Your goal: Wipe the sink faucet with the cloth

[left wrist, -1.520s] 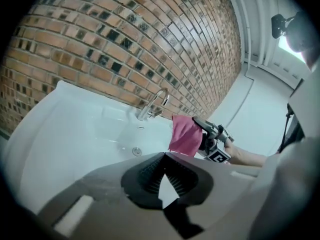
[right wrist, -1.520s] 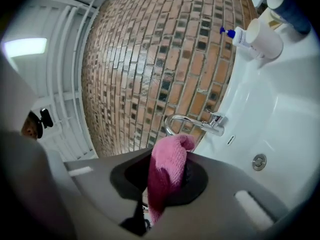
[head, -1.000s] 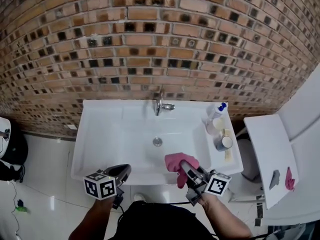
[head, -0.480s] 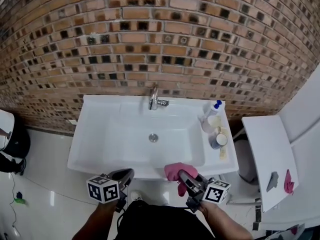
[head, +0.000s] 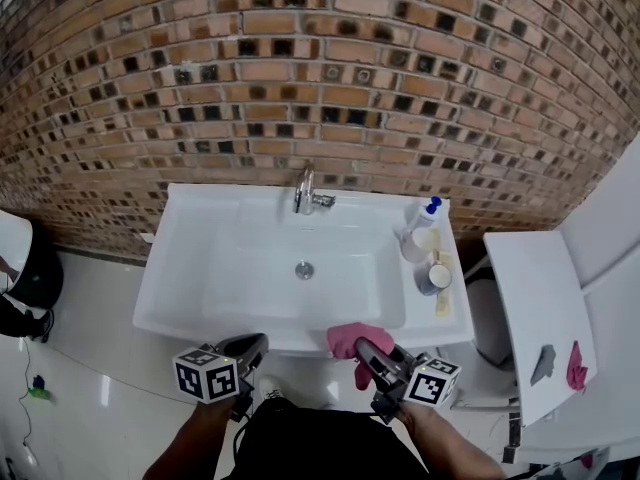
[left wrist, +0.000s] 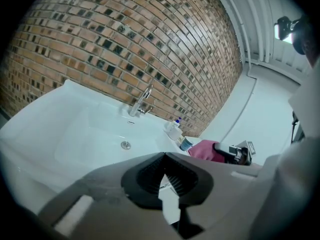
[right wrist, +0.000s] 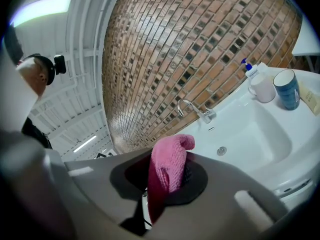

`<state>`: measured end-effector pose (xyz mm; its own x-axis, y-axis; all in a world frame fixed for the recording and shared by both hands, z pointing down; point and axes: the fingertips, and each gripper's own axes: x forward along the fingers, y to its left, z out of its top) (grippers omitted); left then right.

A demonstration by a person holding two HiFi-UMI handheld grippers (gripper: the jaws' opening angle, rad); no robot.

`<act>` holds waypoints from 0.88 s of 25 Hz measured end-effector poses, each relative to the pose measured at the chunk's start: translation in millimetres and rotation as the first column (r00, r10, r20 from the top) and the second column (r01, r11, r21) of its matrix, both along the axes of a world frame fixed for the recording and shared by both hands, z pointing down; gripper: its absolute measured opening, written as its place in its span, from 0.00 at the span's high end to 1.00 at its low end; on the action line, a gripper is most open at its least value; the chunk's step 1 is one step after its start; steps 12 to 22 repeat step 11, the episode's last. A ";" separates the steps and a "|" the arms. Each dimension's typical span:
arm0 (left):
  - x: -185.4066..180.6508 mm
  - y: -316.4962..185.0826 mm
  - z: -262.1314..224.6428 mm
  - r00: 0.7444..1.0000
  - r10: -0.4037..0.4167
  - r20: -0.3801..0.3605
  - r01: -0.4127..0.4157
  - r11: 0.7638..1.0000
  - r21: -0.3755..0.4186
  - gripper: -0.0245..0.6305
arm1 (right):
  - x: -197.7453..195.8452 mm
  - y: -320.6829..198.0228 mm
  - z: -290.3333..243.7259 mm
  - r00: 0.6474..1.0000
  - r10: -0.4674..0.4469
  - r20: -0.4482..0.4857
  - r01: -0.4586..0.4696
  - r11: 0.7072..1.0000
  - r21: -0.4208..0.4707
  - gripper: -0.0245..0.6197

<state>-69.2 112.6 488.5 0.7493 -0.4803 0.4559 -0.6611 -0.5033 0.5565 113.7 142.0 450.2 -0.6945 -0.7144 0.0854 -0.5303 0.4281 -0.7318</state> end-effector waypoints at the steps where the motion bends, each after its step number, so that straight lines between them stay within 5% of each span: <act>1: 1.2 0.2 0.1 1.000 0.001 0.000 -0.001 1.000 0.000 0.96 | 0.8 0.4 -0.5 1.000 -0.002 -0.001 0.002 1.000 0.002 0.90; 22: 8.3 -3.8 -6.0 1.000 0.015 0.008 -0.015 1.000 0.010 0.96 | 4.6 -3.3 -10.9 1.000 -0.011 -0.017 0.011 1.000 0.027 0.90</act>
